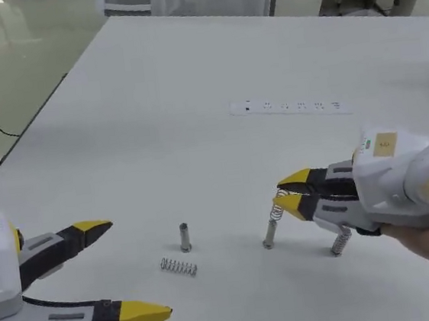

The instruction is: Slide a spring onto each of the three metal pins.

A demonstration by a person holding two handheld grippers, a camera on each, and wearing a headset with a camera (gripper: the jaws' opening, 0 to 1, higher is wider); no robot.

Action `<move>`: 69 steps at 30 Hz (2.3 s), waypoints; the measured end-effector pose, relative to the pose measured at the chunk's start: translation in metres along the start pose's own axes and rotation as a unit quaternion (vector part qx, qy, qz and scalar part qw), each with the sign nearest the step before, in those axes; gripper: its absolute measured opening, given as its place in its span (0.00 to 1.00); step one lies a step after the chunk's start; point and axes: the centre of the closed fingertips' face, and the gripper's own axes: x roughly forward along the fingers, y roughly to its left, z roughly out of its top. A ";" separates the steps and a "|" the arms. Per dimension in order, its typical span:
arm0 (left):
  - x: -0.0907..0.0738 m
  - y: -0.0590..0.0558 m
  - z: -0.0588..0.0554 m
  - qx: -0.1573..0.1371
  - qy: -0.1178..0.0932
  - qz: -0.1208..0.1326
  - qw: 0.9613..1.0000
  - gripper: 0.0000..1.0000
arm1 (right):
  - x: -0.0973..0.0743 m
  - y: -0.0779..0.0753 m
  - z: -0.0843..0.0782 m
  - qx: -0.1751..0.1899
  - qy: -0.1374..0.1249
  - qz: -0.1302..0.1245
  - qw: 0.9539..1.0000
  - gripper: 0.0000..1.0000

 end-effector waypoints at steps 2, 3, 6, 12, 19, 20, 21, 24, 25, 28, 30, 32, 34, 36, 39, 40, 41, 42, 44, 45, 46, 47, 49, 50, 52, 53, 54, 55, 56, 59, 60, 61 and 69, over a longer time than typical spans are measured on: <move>0.000 0.002 0.002 -0.003 -0.009 -0.005 1.000 0.95 | -0.001 0.000 -0.004 0.002 0.011 -0.007 1.000 0.07; 0.000 0.002 0.000 -0.006 -0.009 -0.010 1.000 0.95 | -0.001 0.001 -0.004 0.005 0.014 -0.013 1.000 0.07; -0.004 0.004 -0.006 -0.002 -0.001 -0.017 1.000 0.94 | -0.003 -0.002 0.000 0.023 0.013 -0.032 0.999 0.07; -0.013 0.012 -0.011 -0.006 0.004 -0.027 1.000 0.95 | 0.003 0.001 -0.003 0.014 0.034 -0.038 0.999 0.07; -0.016 0.013 0.003 0.006 -0.003 -0.034 0.999 0.94 | 0.003 0.001 -0.002 0.022 0.044 -0.058 0.997 0.07; -0.015 0.011 0.005 0.007 -0.006 -0.036 0.999 0.94 | 0.002 0.000 -0.003 0.024 0.047 -0.061 0.997 0.07; -0.015 0.010 0.005 0.007 -0.007 -0.038 0.999 0.94 | 0.001 0.000 -0.004 0.030 0.049 -0.065 0.996 0.07; -0.013 0.006 0.006 0.012 -0.006 -0.043 0.999 0.94 | -0.001 0.003 0.000 0.029 0.045 -0.063 0.997 0.07; -0.012 0.005 0.006 0.012 -0.005 -0.047 0.999 0.94 | -0.001 0.004 0.001 0.025 0.046 -0.064 0.997 0.07; -0.011 0.003 0.006 0.015 -0.002 -0.049 0.999 0.94 | 0.000 0.001 0.000 0.027 0.045 -0.065 0.996 0.07; -0.012 0.003 0.008 0.014 -0.006 -0.050 0.999 0.94 | 0.001 0.000 -0.001 0.028 0.047 -0.068 0.996 0.07; -0.013 0.002 0.008 0.014 -0.005 -0.051 0.999 0.94 | 0.003 -0.001 -0.004 0.032 0.048 -0.067 0.996 0.07; -0.015 0.002 0.007 0.018 -0.002 -0.050 0.999 0.94 | 0.006 -0.001 -0.006 0.029 0.051 -0.067 0.996 0.07; -0.016 0.003 0.007 0.014 -0.002 -0.050 0.999 0.93 | 0.008 0.000 -0.007 0.033 0.050 -0.066 0.996 0.07; -0.018 0.003 0.007 0.016 0.000 -0.048 0.999 0.93 | 0.011 0.002 -0.011 0.036 0.054 -0.063 0.996 0.07; -0.018 0.003 0.007 0.016 0.000 -0.048 0.999 0.93 | 0.011 0.002 -0.011 0.035 0.053 -0.063 0.996 0.07; -0.018 0.004 0.007 0.015 -0.001 -0.047 0.999 0.93 | 0.012 0.001 -0.012 0.032 0.054 -0.064 0.996 0.07; -0.019 0.004 0.007 0.015 -0.001 -0.046 0.999 0.93 | 0.012 0.000 -0.012 0.035 0.052 -0.066 0.996 0.07; -0.019 0.004 0.008 0.015 -0.002 -0.046 0.999 0.93 | 0.013 0.000 -0.011 0.039 0.049 -0.066 0.996 0.07; -0.019 0.004 0.009 0.015 -0.002 -0.046 0.999 0.93 | 0.014 -0.002 -0.010 0.039 0.048 -0.065 0.996 0.07; -0.019 0.004 0.009 0.016 -0.002 -0.046 0.999 0.93 | 0.015 -0.002 -0.010 0.039 0.048 -0.063 0.996 0.07; -0.019 0.004 0.009 0.016 -0.001 -0.046 0.999 0.93 | 0.016 -0.001 -0.011 0.037 0.051 -0.061 0.996 0.07; -0.019 0.005 0.010 0.016 -0.002 -0.045 0.999 0.93 | 0.017 0.000 -0.012 0.040 0.051 -0.058 0.996 0.07; -0.019 0.005 0.011 0.016 -0.003 -0.045 0.999 0.93 | 0.017 0.000 -0.012 0.039 0.052 -0.058 0.996 0.07; -0.018 0.004 0.011 0.017 -0.003 -0.045 0.999 0.93 | 0.017 0.000 -0.014 0.041 0.053 -0.057 0.996 0.07; -0.018 0.004 0.012 0.017 -0.003 -0.045 0.999 0.93 | 0.017 0.001 -0.015 0.041 0.053 -0.057 0.996 0.07; -0.018 0.004 0.011 0.017 -0.002 -0.045 0.999 0.93 | 0.017 0.001 -0.016 0.041 0.054 -0.057 0.996 0.08; -0.017 0.003 0.011 0.017 -0.002 -0.047 0.999 0.93 | 0.018 0.001 -0.019 0.043 0.055 -0.056 0.996 0.08; -0.017 0.003 0.011 0.017 -0.001 -0.047 0.999 0.93 | 0.019 0.002 -0.020 0.045 0.056 -0.055 0.996 0.08; -0.016 0.002 0.012 0.016 -0.002 -0.046 0.999 0.93 | 0.022 0.004 -0.027 0.047 0.061 -0.052 0.996 0.08; -0.015 0.002 0.012 0.017 -0.002 -0.047 0.999 0.93 | 0.023 0.005 -0.029 0.047 0.062 -0.051 0.996 0.08; -0.015 0.001 0.012 0.017 -0.002 -0.047 0.999 0.93 | 0.024 0.006 -0.031 0.049 0.062 -0.050 0.996 0.08; -0.015 0.001 0.012 0.017 0.000 -0.045 0.999 0.93 | 0.033 0.015 -0.049 0.051 0.080 -0.037 0.995 0.08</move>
